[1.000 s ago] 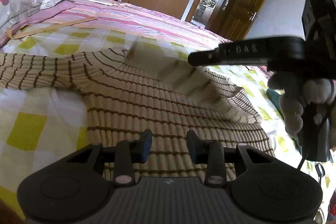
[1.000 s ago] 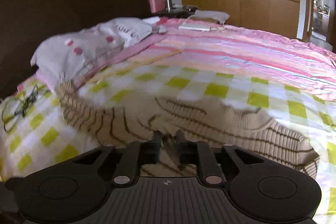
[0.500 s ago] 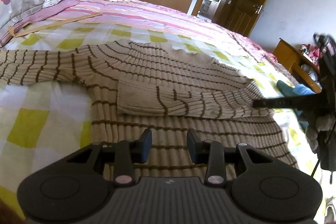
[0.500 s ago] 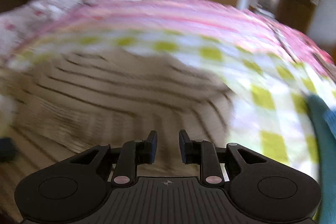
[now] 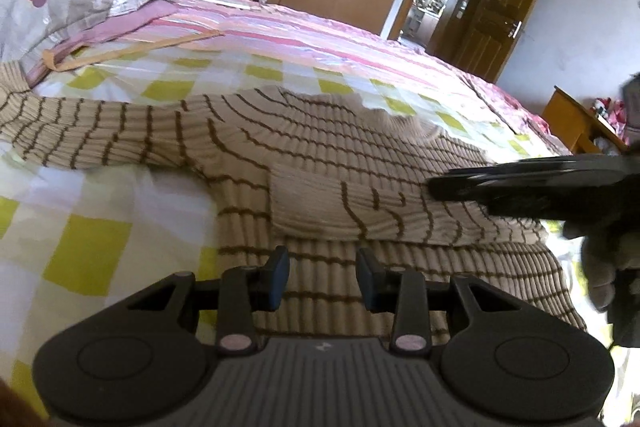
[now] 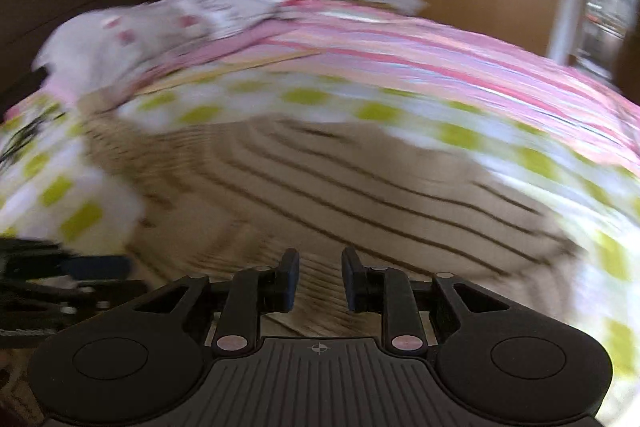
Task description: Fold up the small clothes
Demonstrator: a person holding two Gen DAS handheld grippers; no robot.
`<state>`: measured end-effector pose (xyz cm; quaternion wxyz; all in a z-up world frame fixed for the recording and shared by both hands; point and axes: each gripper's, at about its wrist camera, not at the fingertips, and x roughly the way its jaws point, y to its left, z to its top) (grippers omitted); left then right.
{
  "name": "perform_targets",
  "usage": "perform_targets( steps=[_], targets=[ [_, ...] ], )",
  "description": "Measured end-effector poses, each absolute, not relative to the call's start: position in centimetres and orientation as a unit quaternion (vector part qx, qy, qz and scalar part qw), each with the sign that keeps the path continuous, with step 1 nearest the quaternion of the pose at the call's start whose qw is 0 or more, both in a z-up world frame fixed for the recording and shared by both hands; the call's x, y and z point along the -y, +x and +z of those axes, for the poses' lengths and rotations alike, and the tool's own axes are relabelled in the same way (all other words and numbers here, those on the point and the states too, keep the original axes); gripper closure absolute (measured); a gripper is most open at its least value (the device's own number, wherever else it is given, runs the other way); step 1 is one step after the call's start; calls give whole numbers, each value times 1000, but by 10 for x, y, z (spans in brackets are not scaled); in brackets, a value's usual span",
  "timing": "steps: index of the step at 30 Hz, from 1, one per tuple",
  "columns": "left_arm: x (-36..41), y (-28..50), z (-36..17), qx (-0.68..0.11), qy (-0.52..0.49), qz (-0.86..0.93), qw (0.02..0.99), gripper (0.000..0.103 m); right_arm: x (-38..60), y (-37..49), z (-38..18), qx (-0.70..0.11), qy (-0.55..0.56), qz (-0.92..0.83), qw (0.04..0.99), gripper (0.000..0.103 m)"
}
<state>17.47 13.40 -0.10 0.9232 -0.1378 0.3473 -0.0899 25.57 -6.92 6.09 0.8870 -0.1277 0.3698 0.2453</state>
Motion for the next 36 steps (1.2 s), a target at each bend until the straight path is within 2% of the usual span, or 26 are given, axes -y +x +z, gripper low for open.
perform_targets(
  steps=[4,5,11,13,16,17,26,36],
  targets=[
    [-142,176,0,-346,-143,-84,923,62,35,268,47,-369,-162,294,867,71],
    [-143,177,0,-346,-144,-83,923,62,30,272,43,-374,-167,303,860,68],
    [-147,179,-2,-348,-146,-81,922,62,16,296,23,-420,-169,328,829,63],
    [-148,180,-3,-349,-147,-80,922,62,15,295,21,-424,-171,334,824,68],
    [-149,182,-4,-350,-148,-78,922,62,13,293,23,-429,-172,341,819,91],
    [-149,182,-5,-351,-148,-77,921,62,12,293,24,-431,-170,339,819,94],
    [-153,181,-1,-341,-156,-78,924,61,20,309,57,-380,-109,309,865,95],
    [-149,180,-1,-342,-146,-83,925,61,4,334,31,-373,-143,262,878,87]
  ],
)
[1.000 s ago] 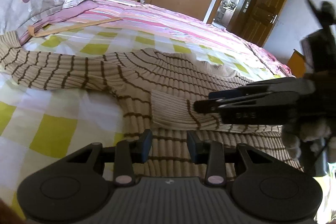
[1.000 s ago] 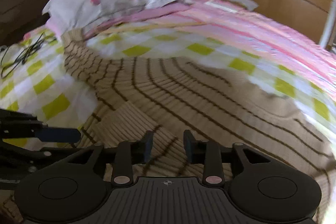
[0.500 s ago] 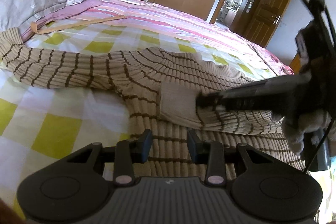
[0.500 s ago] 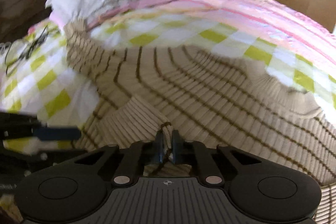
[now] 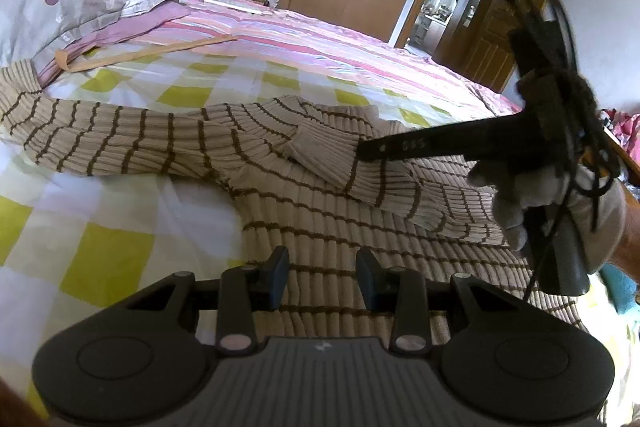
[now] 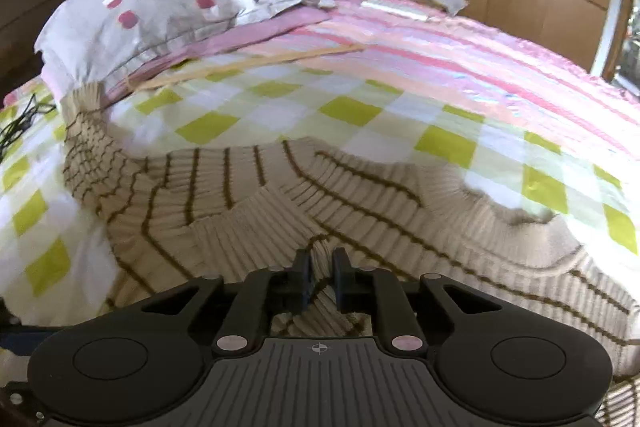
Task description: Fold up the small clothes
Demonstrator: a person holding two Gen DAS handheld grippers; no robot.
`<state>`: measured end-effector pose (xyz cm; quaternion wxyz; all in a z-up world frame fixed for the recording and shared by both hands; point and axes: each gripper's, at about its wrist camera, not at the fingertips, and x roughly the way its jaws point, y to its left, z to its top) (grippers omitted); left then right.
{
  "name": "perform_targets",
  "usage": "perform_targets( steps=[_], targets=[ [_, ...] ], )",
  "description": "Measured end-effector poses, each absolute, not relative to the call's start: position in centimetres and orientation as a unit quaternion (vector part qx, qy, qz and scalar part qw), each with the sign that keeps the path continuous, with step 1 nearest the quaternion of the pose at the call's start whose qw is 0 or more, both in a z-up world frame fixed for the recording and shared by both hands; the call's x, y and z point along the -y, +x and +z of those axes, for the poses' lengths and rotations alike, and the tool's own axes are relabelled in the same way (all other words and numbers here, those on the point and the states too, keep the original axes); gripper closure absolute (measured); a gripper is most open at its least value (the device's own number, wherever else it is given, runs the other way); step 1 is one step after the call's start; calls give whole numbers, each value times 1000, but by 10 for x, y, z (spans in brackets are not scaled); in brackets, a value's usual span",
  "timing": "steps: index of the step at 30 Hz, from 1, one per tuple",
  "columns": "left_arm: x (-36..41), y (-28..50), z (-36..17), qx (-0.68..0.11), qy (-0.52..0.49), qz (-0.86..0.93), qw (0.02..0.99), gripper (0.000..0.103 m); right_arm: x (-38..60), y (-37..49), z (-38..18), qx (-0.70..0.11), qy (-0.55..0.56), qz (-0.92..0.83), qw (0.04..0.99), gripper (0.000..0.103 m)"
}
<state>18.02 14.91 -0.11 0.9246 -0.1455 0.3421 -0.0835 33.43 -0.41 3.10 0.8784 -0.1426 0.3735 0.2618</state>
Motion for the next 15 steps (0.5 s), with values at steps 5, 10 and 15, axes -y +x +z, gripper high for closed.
perform_targets(
  steps=[5,10,15],
  targets=[
    [-149,181,-1,-342,-147,-84,924,61,18,309,55,-338,-119,274,893,84],
    [-147,179,0,-339,-144,-84,926,61,35,285,44,-358,-101,272,887,82],
    [-144,179,0,-339,-137,-84,927,61,51,286,22,-401,-79,242,880,81]
  ],
)
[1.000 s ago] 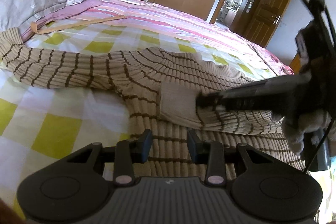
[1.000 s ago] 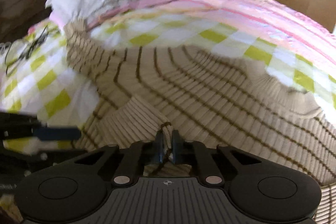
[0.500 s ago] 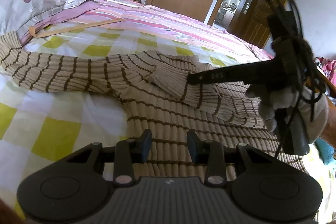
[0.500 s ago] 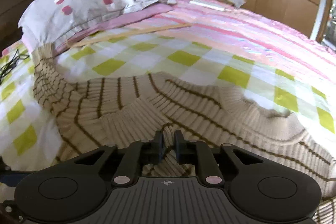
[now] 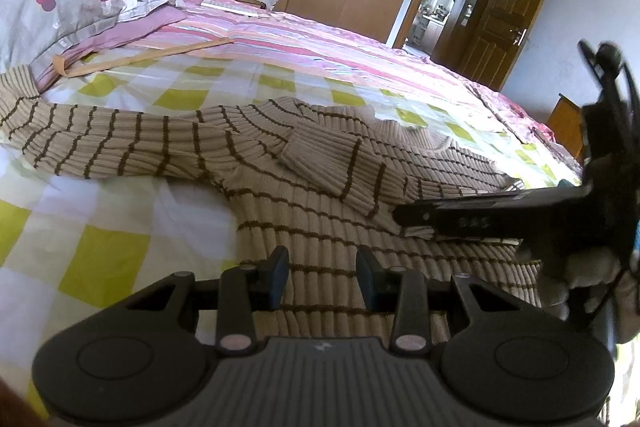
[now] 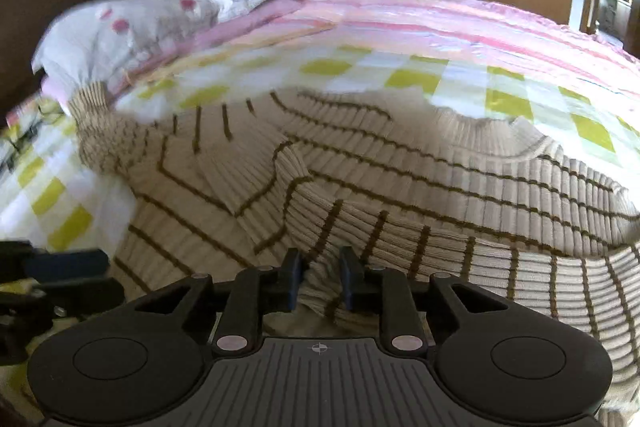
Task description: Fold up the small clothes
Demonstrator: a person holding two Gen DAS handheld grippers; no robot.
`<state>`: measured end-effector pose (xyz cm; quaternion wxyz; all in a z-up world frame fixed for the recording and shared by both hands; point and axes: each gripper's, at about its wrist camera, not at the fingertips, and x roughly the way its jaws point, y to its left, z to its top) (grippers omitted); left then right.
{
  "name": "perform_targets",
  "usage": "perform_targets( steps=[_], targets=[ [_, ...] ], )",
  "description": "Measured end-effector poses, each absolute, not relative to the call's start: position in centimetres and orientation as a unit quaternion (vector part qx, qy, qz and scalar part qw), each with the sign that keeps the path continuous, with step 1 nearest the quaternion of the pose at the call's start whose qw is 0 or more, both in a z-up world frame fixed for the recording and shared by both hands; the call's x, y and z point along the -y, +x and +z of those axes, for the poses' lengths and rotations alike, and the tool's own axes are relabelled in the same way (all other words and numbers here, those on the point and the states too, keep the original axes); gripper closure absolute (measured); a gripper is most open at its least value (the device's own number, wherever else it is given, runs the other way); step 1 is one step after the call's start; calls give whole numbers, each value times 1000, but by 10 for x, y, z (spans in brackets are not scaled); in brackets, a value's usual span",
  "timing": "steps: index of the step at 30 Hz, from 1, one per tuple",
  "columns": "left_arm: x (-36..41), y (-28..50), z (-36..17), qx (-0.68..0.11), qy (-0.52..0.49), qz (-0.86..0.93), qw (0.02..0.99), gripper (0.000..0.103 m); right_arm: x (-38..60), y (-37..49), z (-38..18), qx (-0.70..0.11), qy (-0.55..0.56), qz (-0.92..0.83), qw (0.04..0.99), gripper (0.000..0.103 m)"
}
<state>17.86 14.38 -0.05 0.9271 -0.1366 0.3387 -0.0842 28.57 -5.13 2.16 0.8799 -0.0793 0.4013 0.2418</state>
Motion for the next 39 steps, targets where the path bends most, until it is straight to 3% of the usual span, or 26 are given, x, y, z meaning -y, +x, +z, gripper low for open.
perform_targets(
  steps=[7,13,21,33,36,38,39],
  targets=[
    [-148,179,1,-335,-142,-83,928,61,93,266,47,-350,-46,197,915,81],
    [-148,179,0,-335,-137,-74,929,61,105,262,25,-388,-77,151,906,80],
    [-158,173,8,-318,-143,-59,935,61,58,252,45,-354,-91,226,903,78],
    [-187,161,-2,-313,-168,-27,934,61,-30,289,16,-331,-164,280,886,71],
    [-190,166,-5,-313,-178,-31,932,61,-30,286,15,-344,-161,288,879,79],
    [-193,166,-7,-312,-181,-31,932,61,-30,282,17,-346,-164,289,877,94],
    [-195,166,-8,-310,-183,-32,932,61,-29,281,18,-347,-162,292,876,97]
  ],
)
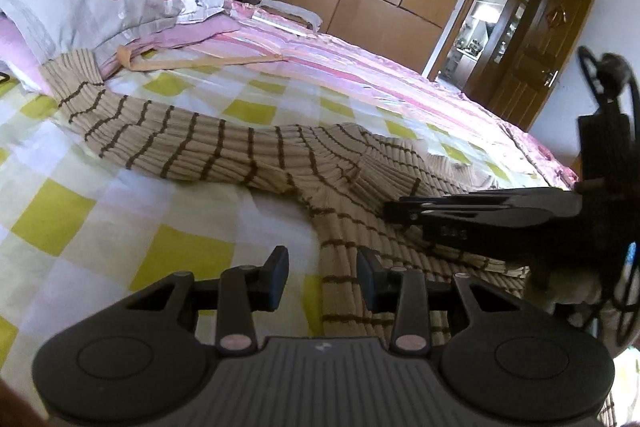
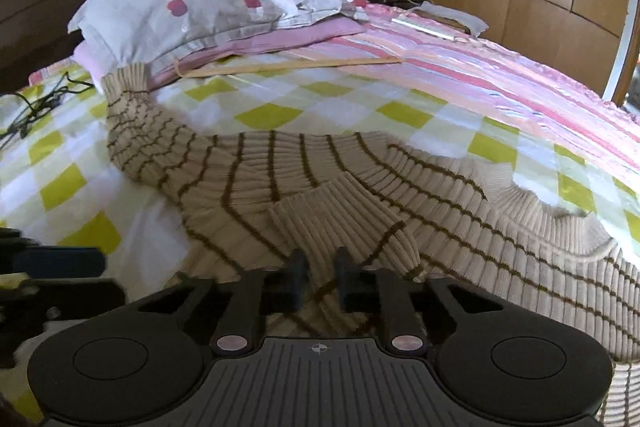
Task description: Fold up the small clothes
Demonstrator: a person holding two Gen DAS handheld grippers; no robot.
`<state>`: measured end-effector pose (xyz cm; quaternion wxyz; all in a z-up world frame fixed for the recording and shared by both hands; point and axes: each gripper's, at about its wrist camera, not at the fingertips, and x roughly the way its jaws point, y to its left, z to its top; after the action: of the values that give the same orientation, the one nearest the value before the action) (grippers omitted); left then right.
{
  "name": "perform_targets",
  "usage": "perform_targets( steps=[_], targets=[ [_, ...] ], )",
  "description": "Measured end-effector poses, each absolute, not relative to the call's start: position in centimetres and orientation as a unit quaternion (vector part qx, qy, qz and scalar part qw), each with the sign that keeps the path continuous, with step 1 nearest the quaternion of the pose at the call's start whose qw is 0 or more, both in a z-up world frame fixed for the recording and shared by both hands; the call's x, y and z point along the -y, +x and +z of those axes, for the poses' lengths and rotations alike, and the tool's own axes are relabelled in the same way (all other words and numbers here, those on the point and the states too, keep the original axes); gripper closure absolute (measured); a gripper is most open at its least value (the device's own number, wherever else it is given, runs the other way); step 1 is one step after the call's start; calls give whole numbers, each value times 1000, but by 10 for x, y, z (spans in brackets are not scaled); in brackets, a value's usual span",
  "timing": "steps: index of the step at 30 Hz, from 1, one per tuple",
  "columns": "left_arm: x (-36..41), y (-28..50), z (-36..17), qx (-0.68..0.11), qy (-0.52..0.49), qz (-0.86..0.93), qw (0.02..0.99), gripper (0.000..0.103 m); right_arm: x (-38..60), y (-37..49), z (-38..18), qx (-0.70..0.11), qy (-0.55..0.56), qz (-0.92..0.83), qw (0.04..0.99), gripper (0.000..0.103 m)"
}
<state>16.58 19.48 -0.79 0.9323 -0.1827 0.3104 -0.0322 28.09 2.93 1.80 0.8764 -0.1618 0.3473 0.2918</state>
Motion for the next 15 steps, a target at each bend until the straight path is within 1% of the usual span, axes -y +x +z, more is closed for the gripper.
perform_targets(
  steps=[4,5,7,9,11,14,15],
  targets=[
    [-201,168,-13,-309,-196,-33,930,61,-31,277,25,-337,-178,287,879,96],
    [-202,168,-13,-309,-199,-34,929,61,-33,275,26,-331,-192,282,880,88],
    [-202,169,-15,-309,-200,-35,929,61,-36,272,26,-314,-207,278,884,84],
    [-203,169,-15,-308,-200,-36,929,61,-39,270,25,-311,-211,289,880,83],
    [-204,170,-15,-308,-201,-38,929,61,-46,270,20,-312,-221,299,874,77],
    [-205,171,-16,-309,-200,-41,929,61,-55,274,10,-309,-246,291,872,76],
    [-205,171,-16,-309,-199,-41,929,61,-55,275,9,-313,-239,293,871,78]
  ],
)
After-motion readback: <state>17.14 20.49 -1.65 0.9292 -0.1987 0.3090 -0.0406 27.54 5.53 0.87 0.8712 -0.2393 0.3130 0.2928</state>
